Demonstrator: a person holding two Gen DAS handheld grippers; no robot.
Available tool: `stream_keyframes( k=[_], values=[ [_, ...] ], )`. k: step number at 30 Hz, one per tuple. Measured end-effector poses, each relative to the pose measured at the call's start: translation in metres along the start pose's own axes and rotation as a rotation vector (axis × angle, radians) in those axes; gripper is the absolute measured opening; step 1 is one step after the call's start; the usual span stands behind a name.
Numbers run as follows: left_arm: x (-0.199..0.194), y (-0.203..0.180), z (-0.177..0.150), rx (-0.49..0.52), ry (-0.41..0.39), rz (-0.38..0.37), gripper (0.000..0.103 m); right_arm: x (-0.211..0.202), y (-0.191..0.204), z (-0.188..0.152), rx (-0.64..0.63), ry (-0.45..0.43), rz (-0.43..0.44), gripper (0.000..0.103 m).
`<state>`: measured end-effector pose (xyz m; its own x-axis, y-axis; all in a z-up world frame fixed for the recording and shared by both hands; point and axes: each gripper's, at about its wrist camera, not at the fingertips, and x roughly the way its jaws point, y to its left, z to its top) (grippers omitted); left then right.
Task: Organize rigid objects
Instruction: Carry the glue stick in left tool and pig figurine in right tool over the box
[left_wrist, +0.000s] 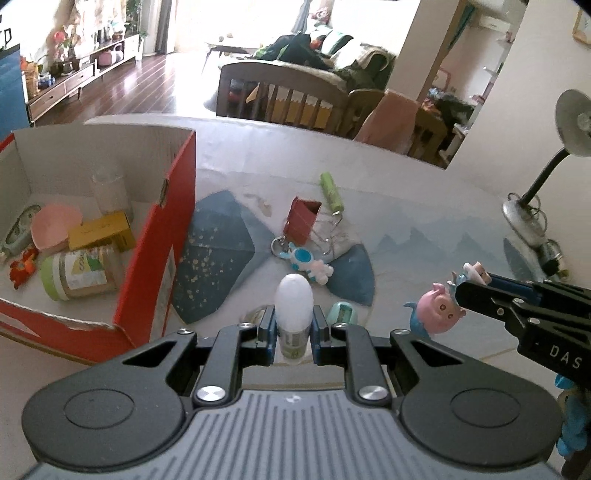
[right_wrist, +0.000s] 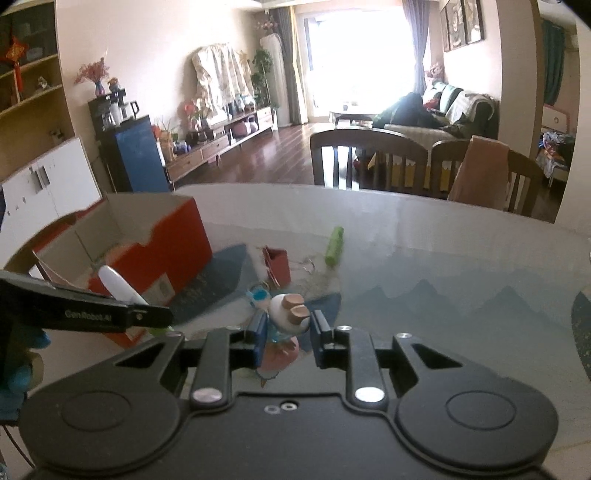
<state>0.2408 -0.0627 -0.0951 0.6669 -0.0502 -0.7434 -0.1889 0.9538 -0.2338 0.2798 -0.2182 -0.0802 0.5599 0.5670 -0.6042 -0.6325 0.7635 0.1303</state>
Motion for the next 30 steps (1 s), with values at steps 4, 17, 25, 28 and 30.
stream_keyframes(
  k=[4, 17, 25, 28, 30],
  values=[
    [-0.018, 0.004, 0.006, 0.007, -0.019, -0.03, 0.017, -0.008, 0.016, 0.01, 0.001, -0.021, 0.006, 0.024],
    [-0.074, 0.05, 0.038, 0.039, -0.087, -0.058, 0.017, -0.005, 0.09, 0.049, -0.055, -0.076, 0.032, 0.024],
    [-0.095, 0.093, 0.061, 0.034, -0.121, -0.033, 0.017, 0.013, 0.136, 0.072, -0.106, -0.081, 0.055, 0.024],
    [-0.097, 0.11, 0.068, 0.034, -0.111, -0.019, 0.017, 0.024, 0.154, 0.079, -0.117, -0.078, 0.065, 0.024],
    [-0.097, 0.122, 0.073, 0.032, -0.103, -0.01, 0.017, 0.031, 0.164, 0.083, -0.119, -0.074, 0.074, 0.024]
  ],
)
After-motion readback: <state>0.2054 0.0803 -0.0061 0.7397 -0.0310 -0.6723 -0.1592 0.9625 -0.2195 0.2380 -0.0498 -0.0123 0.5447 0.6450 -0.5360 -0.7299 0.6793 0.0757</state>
